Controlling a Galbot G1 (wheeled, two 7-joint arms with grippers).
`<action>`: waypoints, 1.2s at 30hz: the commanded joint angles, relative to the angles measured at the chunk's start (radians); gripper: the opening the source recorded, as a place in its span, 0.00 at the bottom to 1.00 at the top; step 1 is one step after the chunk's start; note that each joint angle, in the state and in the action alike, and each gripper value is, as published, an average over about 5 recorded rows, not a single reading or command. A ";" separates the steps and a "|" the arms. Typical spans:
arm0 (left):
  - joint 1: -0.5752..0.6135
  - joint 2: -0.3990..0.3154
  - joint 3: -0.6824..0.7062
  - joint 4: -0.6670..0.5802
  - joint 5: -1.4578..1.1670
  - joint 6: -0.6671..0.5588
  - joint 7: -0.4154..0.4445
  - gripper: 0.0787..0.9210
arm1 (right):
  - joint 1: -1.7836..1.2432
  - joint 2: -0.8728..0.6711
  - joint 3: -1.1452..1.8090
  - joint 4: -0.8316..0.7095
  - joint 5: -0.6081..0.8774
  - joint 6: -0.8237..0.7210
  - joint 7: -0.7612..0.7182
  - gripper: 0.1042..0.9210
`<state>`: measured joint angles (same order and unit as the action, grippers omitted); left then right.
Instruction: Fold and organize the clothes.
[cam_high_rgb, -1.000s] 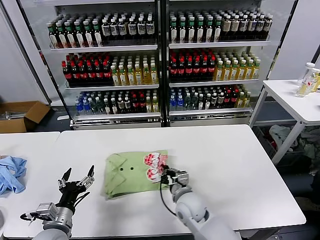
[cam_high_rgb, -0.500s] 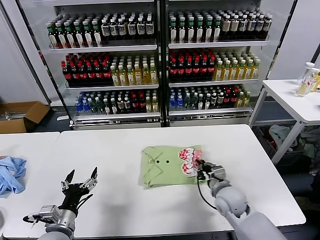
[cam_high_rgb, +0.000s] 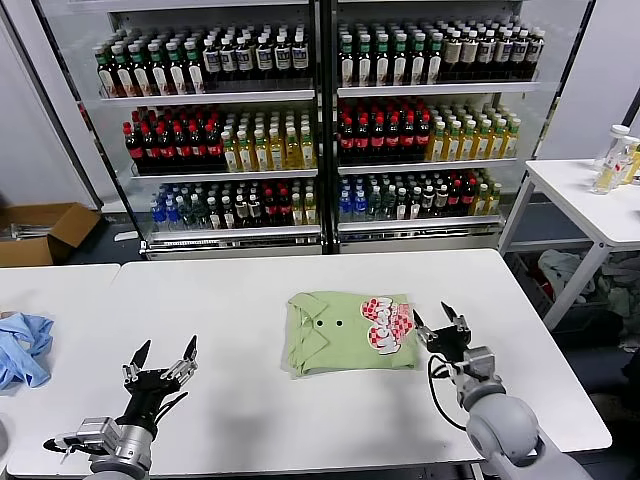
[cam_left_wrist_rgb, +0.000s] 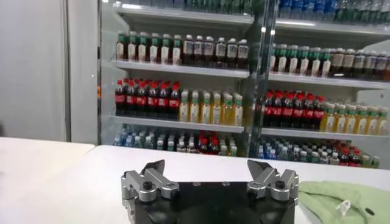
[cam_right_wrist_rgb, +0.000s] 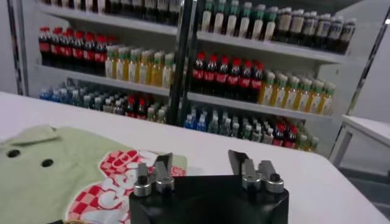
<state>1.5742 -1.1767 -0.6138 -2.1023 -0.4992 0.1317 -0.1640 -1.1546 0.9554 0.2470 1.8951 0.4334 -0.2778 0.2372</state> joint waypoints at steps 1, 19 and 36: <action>0.022 -0.002 -0.002 -0.036 0.009 -0.001 0.002 0.88 | -0.249 -0.014 0.152 0.164 -0.043 0.143 -0.028 0.69; 0.039 -0.008 0.005 -0.057 0.021 0.004 0.011 0.88 | -0.292 0.001 0.177 0.214 -0.056 0.202 -0.008 0.88; 0.031 -0.008 0.008 -0.059 0.019 0.010 0.012 0.88 | -0.281 -0.021 0.214 0.201 0.012 0.137 -0.013 0.88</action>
<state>1.6061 -1.1847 -0.6056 -2.1595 -0.4800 0.1407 -0.1522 -1.4336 0.9375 0.4446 2.0969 0.4088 -0.1049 0.2293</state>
